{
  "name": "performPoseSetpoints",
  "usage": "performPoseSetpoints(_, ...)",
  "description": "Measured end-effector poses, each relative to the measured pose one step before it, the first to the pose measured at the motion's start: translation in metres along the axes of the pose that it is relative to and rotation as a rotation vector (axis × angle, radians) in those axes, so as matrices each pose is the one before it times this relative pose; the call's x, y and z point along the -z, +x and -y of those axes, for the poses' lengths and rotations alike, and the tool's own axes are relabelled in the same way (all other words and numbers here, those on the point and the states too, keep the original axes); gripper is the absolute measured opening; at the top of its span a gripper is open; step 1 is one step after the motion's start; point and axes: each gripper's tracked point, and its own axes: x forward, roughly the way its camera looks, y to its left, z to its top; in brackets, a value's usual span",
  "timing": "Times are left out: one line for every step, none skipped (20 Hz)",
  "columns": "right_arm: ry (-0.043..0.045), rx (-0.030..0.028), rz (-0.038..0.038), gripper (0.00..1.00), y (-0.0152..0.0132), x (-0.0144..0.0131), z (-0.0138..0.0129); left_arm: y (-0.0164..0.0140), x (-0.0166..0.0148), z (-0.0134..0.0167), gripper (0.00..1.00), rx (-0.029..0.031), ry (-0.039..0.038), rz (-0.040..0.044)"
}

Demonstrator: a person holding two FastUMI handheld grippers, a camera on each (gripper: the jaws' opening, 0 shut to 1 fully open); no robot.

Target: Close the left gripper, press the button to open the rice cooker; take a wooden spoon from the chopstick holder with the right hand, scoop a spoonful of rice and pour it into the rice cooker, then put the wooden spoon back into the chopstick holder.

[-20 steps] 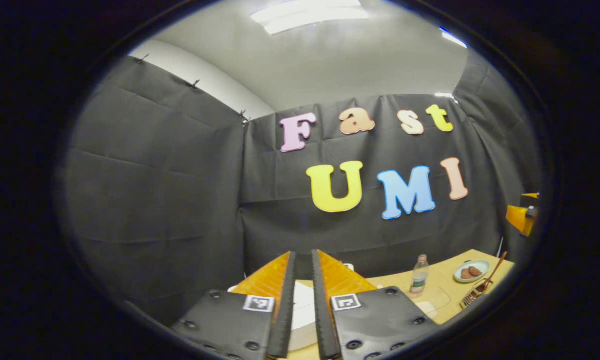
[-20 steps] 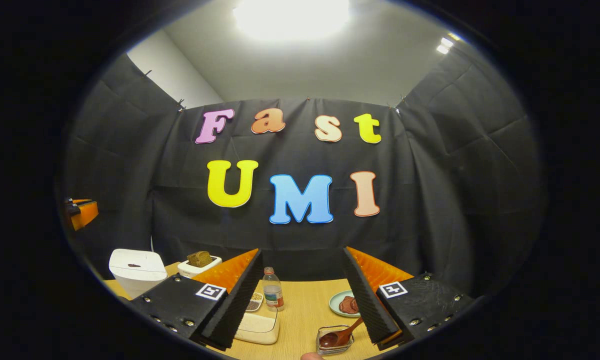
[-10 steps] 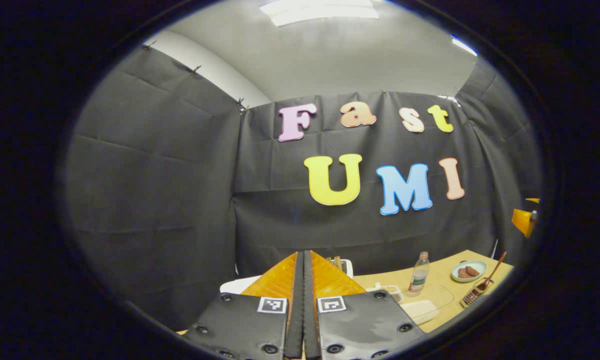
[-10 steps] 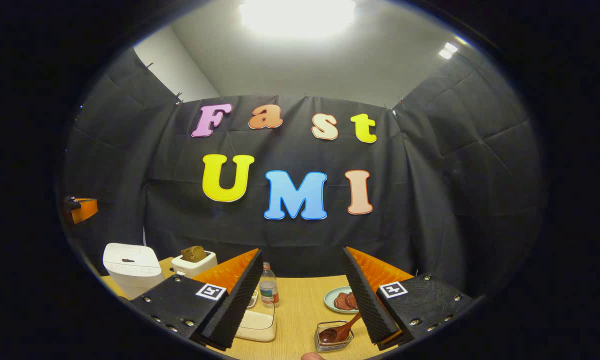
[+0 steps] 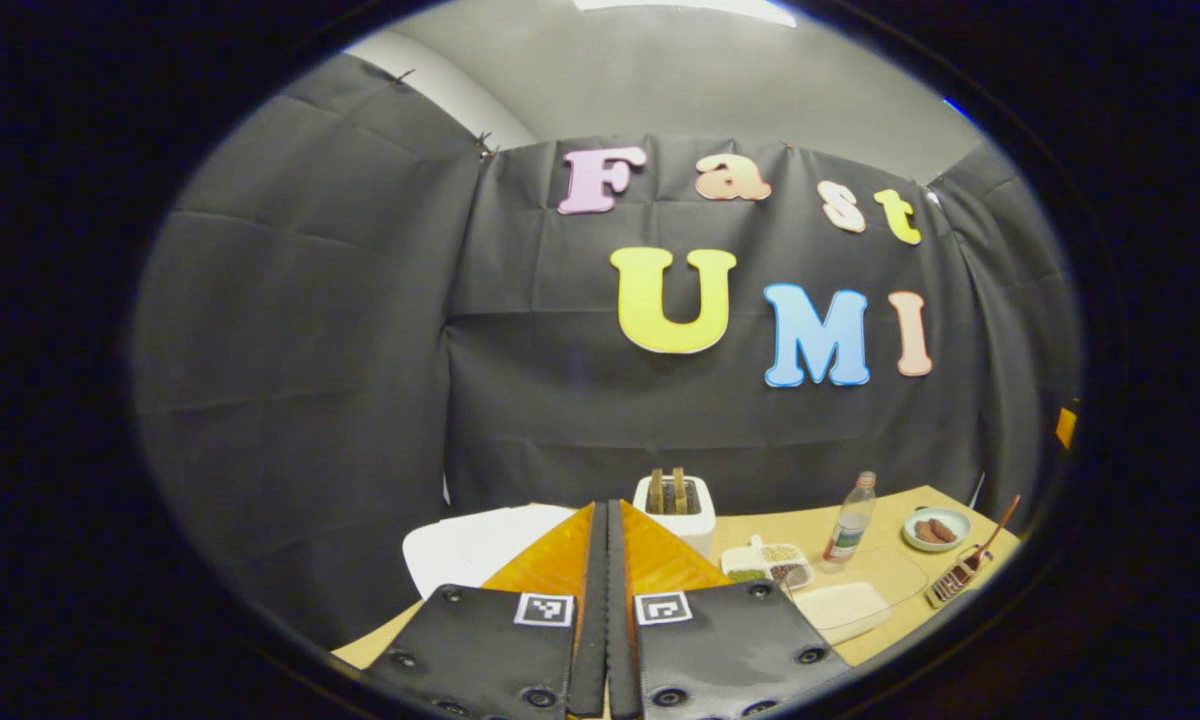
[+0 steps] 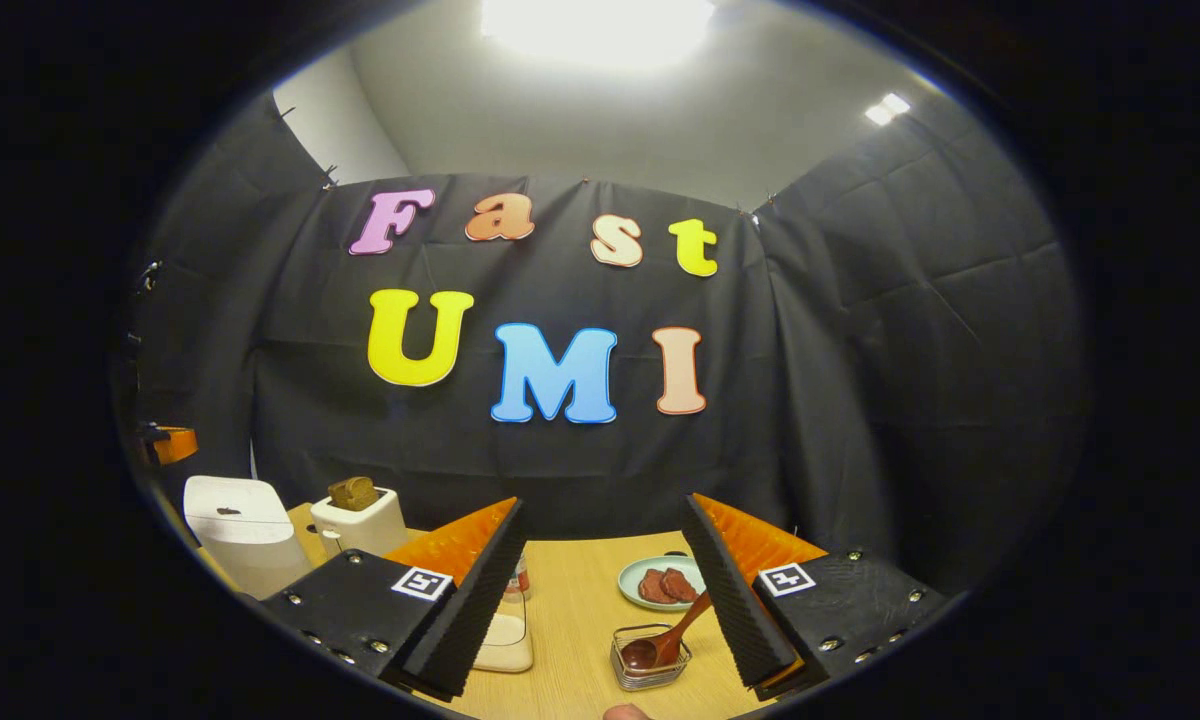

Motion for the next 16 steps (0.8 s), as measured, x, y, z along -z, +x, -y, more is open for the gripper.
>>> performPoseSetpoints(-0.00473,0.00934,-0.00323,0.96,-0.00088,0.0002,0.0002,0.00614,0.00921,-0.00356,0.08,0.00172,-0.01225,-0.01623)
performPoseSetpoints(-0.0037,0.00908,-0.00029,0.96,-0.00131,-0.0011,0.0,0.00629,0.00741,-0.00335,0.08,0.00247,-0.01169,-0.01834)
performPoseSetpoints(-0.00431,0.00731,0.00047,0.96,-0.00066,0.00018,0.00023,0.00671,0.0088,-0.00227,0.08,0.00197,-0.00932,-0.01633)
performPoseSetpoints(-0.00633,0.00693,0.00008,0.96,-0.00034,-0.00106,-0.00034,0.00694,0.00671,-0.00413,0.08,-0.00028,-0.00409,-0.01551)
performPoseSetpoints(-0.00747,0.0067,0.00032,0.96,-0.00137,0.001,-0.00015,0.00704,0.0079,-0.00344,0.08,-0.00225,0.00208,-0.0154)
performPoseSetpoints(-0.0062,0.00658,-0.0021,0.96,-0.00013,0.00009,0.00006,0.006,0.01013,-0.00303,0.09,0.00003,0.00279,-0.01822)
performPoseSetpoints(-0.00415,0.0042,-0.00294,0.96,-0.00134,0.00107,-0.00075,0.00514,0.00729,-0.00173,0.08,-0.00087,0.0,-0.01524)
performPoseSetpoints(-0.00429,0.00368,-0.00297,0.96,-0.00156,0.00007,-0.00063,0.00546,0.00694,-0.00268,0.08,-0.00446,0.00241,-0.01034)
performPoseSetpoints(-0.0054,0.0021,-0.00344,0.96,-0.00174,0.0012,-0.00004,0.00512,0.00625,-0.00161,0.09,-0.00572,0.00524,-0.012)
performPoseSetpoints(-0.00571,0.00249,0.00083,0.96,-0.00092,0.00021,-0.00013,0.00431,0.00453,-0.00195,0.09,-0.00412,0.00492,-0.01124)
performPoseSetpoints(-0.00706,0.00241,-0.00017,0.96,-0.00012,0.00088,0.00051,0.00327,0.00511,-0.00174,0.09,-0.00437,0.00169,-0.0098)
performPoseSetpoints(-0.00678,0.00088,-0.00261,0.96,-0.00051,0.00128,0.00002,0.00226,0.00435,-0.0005,0.09,0.00022,-0.00362,-0.01254)
performPoseSetpoints(-0.00406,0.00051,-0.00349,0.96,-0.00082,0.00172,-0.00047,0.0012,0.00654,0.00012,0.08,0.00138,-0.00356,-0.00944)
performPoseSetpoints(0.00005,0.00113,-0.00539,0.96,0.00033,0.00071,-0.00024,0.00081,0.00497,-0.00048,0.08,-0.00003,-0.00223,-0.00978)
performPoseSetpoints(0.00364,0.0007,-0.00395,0.95,0.00053,0.00048,0.0015,0.00159,0.00378,0.00034,0.08,-0.00219,-0.00203,-0.00747)
performPoseSetpoints(0.00555,0.0009,-0.00175,0.95,-0.00013,-0.00047,0.00088,0.00034,0.00471,-0.00153,0.08,-0.00107,-0.0033,-0.00793)
